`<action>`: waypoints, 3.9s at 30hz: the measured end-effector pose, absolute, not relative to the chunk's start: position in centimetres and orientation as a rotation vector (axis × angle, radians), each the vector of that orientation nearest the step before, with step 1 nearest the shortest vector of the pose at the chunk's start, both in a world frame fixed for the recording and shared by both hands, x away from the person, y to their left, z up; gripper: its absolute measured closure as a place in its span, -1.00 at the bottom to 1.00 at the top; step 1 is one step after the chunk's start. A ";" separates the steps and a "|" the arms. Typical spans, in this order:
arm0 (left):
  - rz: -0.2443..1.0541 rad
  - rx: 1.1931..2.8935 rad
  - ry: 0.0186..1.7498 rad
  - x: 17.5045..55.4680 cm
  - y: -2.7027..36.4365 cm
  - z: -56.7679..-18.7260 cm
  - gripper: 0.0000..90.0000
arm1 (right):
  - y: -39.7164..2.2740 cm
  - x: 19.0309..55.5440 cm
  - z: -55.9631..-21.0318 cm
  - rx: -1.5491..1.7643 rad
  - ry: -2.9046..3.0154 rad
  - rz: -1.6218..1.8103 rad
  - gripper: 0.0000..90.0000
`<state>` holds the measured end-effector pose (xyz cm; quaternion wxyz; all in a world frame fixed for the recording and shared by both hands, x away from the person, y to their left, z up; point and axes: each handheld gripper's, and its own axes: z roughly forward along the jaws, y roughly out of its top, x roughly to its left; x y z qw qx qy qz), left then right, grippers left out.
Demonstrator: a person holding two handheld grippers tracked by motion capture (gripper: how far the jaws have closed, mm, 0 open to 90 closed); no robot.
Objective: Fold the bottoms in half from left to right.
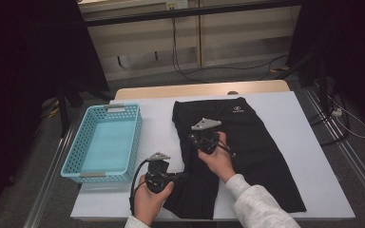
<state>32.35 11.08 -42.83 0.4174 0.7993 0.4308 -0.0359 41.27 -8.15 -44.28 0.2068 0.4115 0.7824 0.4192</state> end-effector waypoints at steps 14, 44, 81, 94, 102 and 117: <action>-0.146 2.065 0.979 33.1 7.1 -42.9 0.97 | -16.6 38.3 -43.2 1.286 2.063 1.227 1.00; -0.155 2.054 0.986 33.1 9.0 -42.4 0.97 | -15.3 45.2 -46.5 1.430 2.072 1.044 0.13; -0.242 2.050 0.671 34.1 -5.2 -36.7 0.40 | -27.7 44.4 -38.2 1.380 1.945 0.979 0.78; 0.030 2.135 0.758 36.6 1.2 -39.0 -0.66 | -27.8 39.4 -41.3 1.365 2.022 0.928 -0.15; 0.106 2.147 0.845 37.6 6.1 -41.4 -0.70 | -27.1 35.3 -43.1 1.343 2.043 0.907 -0.25; 0.144 2.175 0.849 38.0 8.5 -42.9 -0.73 | -28.5 30.9 -44.8 1.410 2.027 0.879 -0.06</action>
